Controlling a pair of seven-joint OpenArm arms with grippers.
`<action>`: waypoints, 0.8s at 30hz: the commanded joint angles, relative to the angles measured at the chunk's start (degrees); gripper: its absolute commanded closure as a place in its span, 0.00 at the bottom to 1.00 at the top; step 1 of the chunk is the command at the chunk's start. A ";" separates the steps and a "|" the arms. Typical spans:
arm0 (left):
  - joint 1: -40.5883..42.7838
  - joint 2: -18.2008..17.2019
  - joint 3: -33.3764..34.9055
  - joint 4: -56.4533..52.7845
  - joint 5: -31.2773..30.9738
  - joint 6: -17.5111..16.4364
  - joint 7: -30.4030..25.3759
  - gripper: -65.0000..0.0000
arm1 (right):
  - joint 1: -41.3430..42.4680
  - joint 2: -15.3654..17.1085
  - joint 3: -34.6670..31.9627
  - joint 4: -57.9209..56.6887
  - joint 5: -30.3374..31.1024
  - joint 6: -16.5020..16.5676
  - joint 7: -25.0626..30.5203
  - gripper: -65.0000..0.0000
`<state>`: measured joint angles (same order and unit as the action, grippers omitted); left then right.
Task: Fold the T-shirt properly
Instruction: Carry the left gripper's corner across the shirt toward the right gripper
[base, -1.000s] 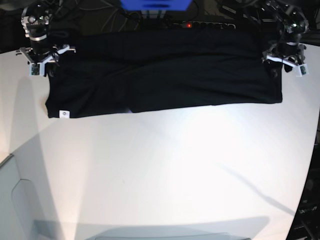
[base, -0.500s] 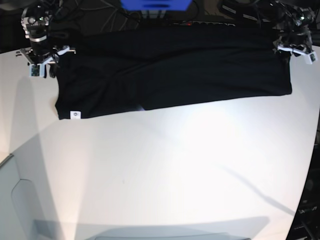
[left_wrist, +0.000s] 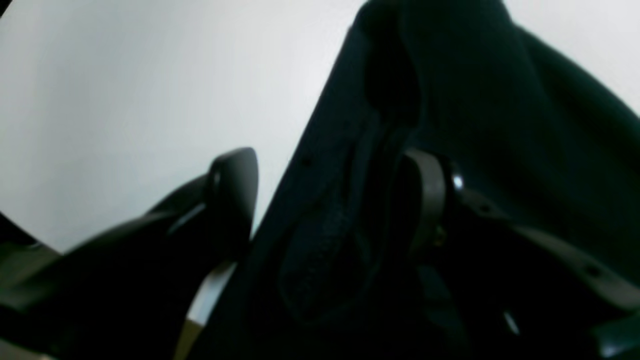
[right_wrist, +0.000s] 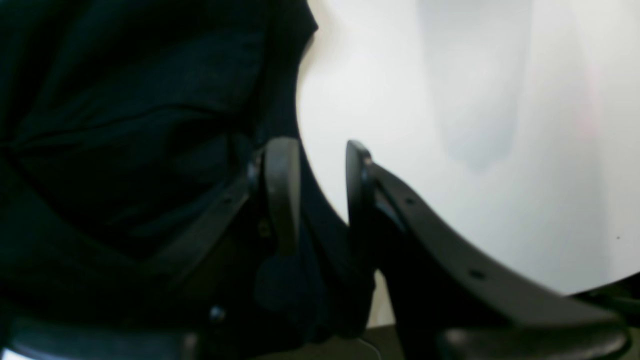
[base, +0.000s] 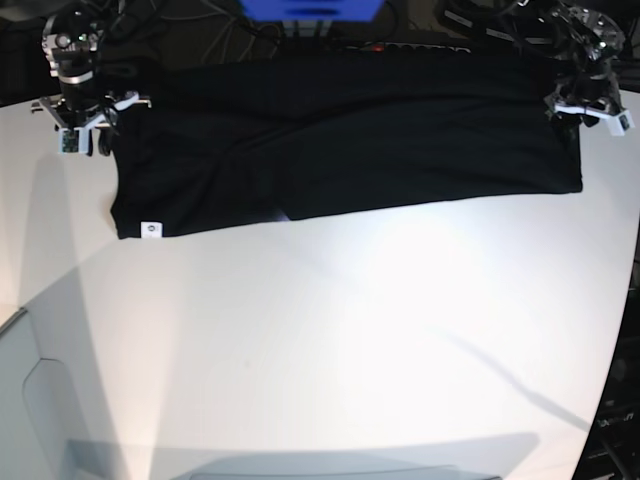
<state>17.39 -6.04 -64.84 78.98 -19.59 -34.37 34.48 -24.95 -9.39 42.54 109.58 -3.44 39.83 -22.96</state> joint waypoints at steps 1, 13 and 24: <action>0.42 -0.33 -0.08 -0.43 1.27 0.22 3.02 0.40 | -0.06 0.39 0.14 0.88 0.85 0.17 1.20 0.74; 0.33 -0.24 3.08 -0.52 1.27 0.22 2.93 0.65 | -0.59 0.39 -3.91 0.88 0.76 0.17 1.20 0.74; -0.82 -0.07 3.17 -0.61 1.35 0.22 3.10 1.00 | -0.06 0.39 -16.83 -0.88 0.76 0.17 -3.28 0.74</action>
<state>16.16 -6.02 -61.98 78.56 -20.01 -34.30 34.65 -24.80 -9.19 25.56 107.94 -3.60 39.83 -27.07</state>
